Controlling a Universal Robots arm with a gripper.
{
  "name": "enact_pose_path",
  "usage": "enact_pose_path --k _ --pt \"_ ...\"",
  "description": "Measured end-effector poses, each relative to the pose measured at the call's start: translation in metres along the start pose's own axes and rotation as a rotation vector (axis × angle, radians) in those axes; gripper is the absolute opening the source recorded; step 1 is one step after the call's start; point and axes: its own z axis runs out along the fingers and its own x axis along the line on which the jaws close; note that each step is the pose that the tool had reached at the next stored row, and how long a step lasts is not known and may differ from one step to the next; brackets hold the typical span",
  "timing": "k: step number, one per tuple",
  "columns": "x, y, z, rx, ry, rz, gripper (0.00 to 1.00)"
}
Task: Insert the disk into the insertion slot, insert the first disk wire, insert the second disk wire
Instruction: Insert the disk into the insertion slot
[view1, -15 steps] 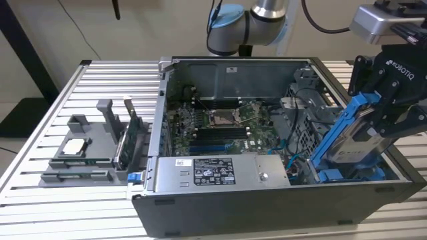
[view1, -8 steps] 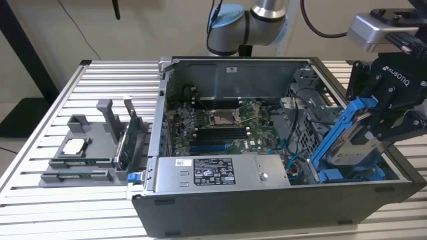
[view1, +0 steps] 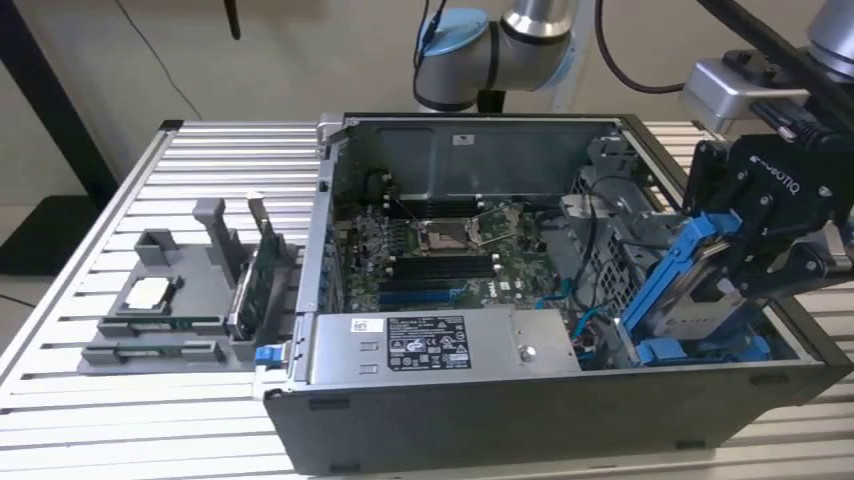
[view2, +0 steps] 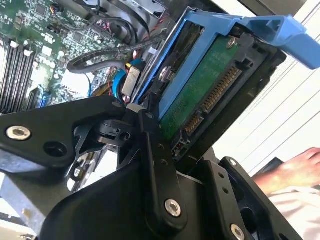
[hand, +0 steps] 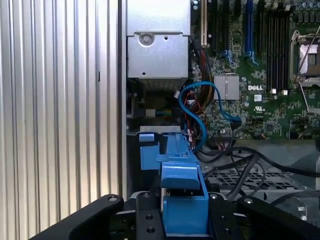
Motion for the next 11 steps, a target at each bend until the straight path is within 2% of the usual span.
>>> enact_pose_path --k 4,11 --pt "0.0001 -0.0002 0.0057 0.0 0.0 0.0 0.33" --pt "0.0001 -0.0003 0.0093 0.0 0.0001 0.0 0.33"
